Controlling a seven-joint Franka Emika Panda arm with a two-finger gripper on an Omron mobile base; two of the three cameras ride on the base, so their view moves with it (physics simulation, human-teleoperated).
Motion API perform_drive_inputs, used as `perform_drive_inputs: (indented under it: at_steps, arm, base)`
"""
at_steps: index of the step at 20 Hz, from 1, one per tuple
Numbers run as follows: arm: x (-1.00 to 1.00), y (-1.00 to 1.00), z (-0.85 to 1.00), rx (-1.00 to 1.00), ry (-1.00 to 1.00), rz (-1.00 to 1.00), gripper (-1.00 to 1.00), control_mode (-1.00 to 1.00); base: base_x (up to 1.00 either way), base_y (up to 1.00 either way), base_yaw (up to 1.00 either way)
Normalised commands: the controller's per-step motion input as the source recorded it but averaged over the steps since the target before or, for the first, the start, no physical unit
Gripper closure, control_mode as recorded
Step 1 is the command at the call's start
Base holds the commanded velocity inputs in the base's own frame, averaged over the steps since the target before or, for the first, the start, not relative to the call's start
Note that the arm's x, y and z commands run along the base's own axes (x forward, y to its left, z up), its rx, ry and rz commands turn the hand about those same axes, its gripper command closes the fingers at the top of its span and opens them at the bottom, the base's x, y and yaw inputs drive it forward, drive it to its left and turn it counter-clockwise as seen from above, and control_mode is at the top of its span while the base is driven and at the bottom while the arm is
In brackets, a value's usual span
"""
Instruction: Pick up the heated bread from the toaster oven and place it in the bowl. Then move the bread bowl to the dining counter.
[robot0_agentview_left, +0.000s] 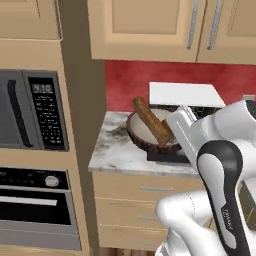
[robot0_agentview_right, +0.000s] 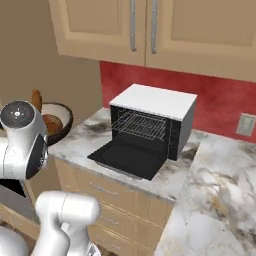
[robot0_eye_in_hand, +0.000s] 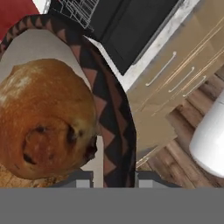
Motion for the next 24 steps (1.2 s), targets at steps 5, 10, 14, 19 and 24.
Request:
perform_drive_inputs:
  at_steps: [5,10,14,19,24]
  arm:
    - [0.0,0.0,0.0,0.0,0.0,0.0,1.0,1.0]
    - [0.0,0.0,0.0,0.0,0.0,0.0,1.0,1.0]
    - [0.0,0.0,0.0,0.0,0.0,0.0,1.0,1.0]
    - [0.0,0.0,0.0,0.0,0.0,0.0,1.0,1.0]
    - [0.0,0.0,0.0,0.0,0.0,0.0,1.0,1.0]
  base:
    - [-0.21,0.51,0.9]
    - [-0.29,0.32,1.0]
    - [-0.06,0.47,0.96]
    - [0.33,0.43,0.8]
    - [1.0,0.23,0.52]
